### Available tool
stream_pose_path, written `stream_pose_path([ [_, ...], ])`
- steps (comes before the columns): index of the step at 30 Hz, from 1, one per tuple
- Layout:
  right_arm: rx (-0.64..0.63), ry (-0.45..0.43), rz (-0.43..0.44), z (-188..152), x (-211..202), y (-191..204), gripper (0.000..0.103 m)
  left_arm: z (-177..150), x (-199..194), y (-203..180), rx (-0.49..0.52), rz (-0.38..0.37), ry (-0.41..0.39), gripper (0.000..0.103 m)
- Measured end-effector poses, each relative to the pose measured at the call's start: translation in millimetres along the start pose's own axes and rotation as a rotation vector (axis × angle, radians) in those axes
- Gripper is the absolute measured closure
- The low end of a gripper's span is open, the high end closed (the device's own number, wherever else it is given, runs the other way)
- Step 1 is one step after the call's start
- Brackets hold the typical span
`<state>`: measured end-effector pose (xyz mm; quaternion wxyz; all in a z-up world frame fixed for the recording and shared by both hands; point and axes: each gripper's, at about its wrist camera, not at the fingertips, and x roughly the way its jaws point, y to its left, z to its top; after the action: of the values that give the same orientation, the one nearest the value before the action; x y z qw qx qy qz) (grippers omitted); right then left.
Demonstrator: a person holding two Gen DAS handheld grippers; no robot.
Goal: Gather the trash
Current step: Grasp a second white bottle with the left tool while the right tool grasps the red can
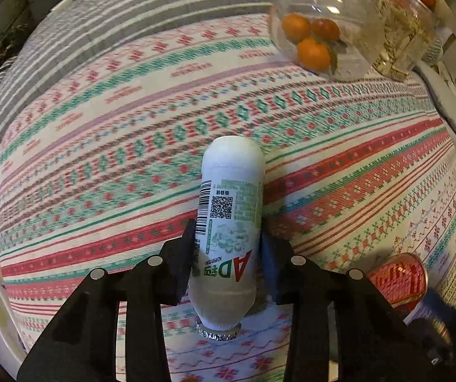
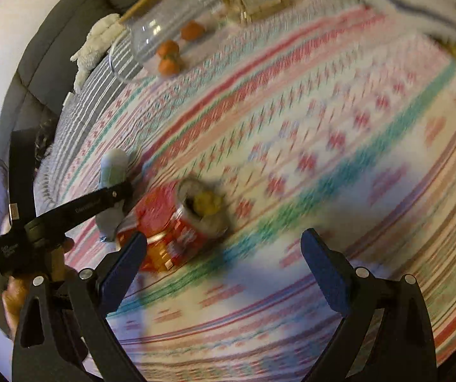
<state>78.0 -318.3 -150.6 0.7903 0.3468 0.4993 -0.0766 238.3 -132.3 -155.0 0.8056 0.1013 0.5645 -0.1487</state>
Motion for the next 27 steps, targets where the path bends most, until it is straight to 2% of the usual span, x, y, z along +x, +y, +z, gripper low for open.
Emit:
stream_pose_path([
  [7,0.090,0.020,0.109,-4.3,22.8,34.8,0.009,-14.9,-31.3,26.9,-0.008,-0.006,-0.056,0.067],
  [9,0.111,0.011,0.102,2.2,30.2,41.8,0.009,-15.7,-41.0,35.2,-0.019,-0.011,-0.072,0.067],
  [12,0.107,-0.010,0.047,15.7,44.1,51.1,0.009,-16.0,-53.8,52.5,-0.053,-0.036,-0.094,0.067],
  [14,0.063,-0.039,-0.006,25.9,51.3,60.3,0.009,-15.0,-60.8,59.0,-0.076,-0.049,-0.109,0.067],
  [16,-0.054,-0.051,-0.083,30.4,61.5,76.0,0.009,-15.4,-63.3,61.9,-0.094,-0.048,-0.122,0.067],
  [20,-0.286,-0.080,-0.233,15.5,75.5,103.1,0.008,-15.7,-66.1,80.4,-0.144,-0.059,-0.128,0.067],
  [27,-0.384,-0.042,-0.249,0.1,68.0,97.4,0.010,-22.0,-69.7,93.0,-0.177,-0.058,-0.133,0.067],
])
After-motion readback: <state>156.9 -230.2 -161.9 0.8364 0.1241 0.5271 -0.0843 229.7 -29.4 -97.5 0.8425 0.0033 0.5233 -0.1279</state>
